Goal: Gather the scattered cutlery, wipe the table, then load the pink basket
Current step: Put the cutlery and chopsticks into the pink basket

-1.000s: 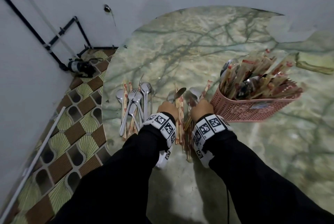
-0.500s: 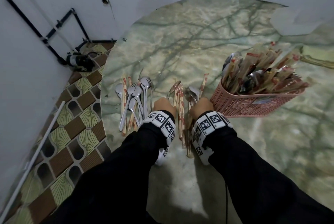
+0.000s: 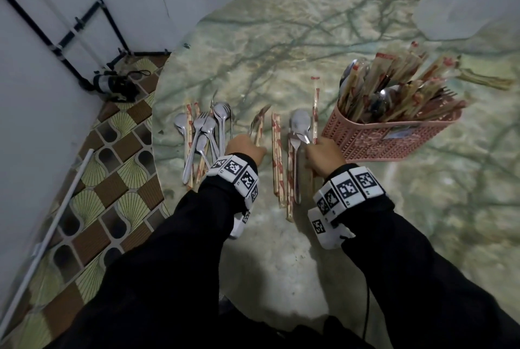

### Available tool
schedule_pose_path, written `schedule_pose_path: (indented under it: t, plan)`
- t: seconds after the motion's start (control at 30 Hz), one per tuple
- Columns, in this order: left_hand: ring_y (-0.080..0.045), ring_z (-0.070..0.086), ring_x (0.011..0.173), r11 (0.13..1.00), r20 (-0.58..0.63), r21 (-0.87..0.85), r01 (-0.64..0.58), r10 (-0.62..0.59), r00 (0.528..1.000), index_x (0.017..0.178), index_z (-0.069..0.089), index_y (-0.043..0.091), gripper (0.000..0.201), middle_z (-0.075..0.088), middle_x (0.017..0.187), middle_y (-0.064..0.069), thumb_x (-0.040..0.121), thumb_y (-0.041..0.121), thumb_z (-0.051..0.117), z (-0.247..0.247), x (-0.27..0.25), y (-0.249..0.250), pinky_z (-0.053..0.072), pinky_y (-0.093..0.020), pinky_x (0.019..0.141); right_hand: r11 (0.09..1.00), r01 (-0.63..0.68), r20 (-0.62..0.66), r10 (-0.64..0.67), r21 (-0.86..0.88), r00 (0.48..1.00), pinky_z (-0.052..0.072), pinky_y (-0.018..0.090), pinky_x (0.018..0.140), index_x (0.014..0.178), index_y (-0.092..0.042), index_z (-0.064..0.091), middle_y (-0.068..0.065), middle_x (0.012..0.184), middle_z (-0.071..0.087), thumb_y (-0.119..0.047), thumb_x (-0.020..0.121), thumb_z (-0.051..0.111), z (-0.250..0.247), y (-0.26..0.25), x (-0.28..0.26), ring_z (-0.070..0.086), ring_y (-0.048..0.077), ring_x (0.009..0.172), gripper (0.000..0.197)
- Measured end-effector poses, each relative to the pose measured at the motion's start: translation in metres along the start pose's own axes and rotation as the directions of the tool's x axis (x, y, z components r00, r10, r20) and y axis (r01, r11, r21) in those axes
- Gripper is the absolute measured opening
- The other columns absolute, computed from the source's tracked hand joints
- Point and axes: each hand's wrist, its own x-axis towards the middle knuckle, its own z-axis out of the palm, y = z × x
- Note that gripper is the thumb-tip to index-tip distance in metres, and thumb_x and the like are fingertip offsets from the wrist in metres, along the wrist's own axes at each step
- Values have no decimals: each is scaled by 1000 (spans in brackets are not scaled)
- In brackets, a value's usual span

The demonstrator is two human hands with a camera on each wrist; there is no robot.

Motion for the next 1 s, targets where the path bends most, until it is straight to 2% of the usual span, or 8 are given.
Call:
schedule_pose_path:
  t: [0.13,0.2,0.27,0.33,0.53,0.7,0.87,1.0]
  plan:
    - [-28,57,79,980,47,-195,35,-27,999,100,56,-5,23,63,94,-17,90,14,48,6,-4,-1,44,-31,65,990,-35,4,35,138,999,36,28,51,64,-19,45,5,59,46,-6,85,39,11,5,-7,47,22,56,25]
    - [-32,59,86,974,66,-221,54,-40,997,112,54,-8,33,63,99,-19,91,15,44,9,-8,1,40,-30,67,993,-41,-5,42,114,999,32,27,52,65,-18,49,3,63,46,-16,89,47,17,5,-10,45,21,60,23]
    - [-31,56,82,975,84,-213,61,-43,995,109,56,-7,35,59,92,-17,91,21,44,14,-11,1,37,-29,67,1000,-18,-25,18,19,1000,40,29,63,83,-9,63,11,77,59,-18,86,56,19,6,-14,56,26,76,12]
    - [-28,53,75,981,72,-191,47,-33,997,96,56,0,31,54,84,-13,89,30,51,18,-14,3,37,-29,64,997,-6,-59,2,-78,998,45,28,71,99,-1,66,16,93,67,-13,82,62,20,8,-15,62,30,89,21]
    - [-27,57,70,997,-8,-74,15,-15,1000,81,54,4,26,65,92,-17,79,24,70,22,-8,5,41,-28,55,964,-30,-55,16,-265,998,47,27,64,97,2,67,17,96,69,-20,72,78,20,1,-11,62,25,78,35]
    - [-26,52,72,1000,-57,23,2,-1,998,66,43,8,34,55,81,-11,82,24,67,23,-7,5,41,-29,60,909,-15,-39,-1,-416,999,48,32,84,102,5,63,19,112,63,-14,84,67,18,-6,-11,60,32,105,28]
    - [-27,51,70,999,-34,54,-5,6,999,62,41,9,36,51,72,-9,83,28,63,19,-9,2,38,-28,59,944,-25,-31,16,-329,999,40,29,68,102,5,63,20,106,64,-21,87,60,18,-2,-12,61,33,95,30]
    - [-28,50,73,999,-12,29,-14,15,1000,72,50,3,31,53,80,-13,86,29,56,15,-8,-2,36,-29,62,980,-76,34,84,-181,996,37,28,71,111,5,60,22,109,61,-25,92,49,9,1,-8,59,34,100,37]
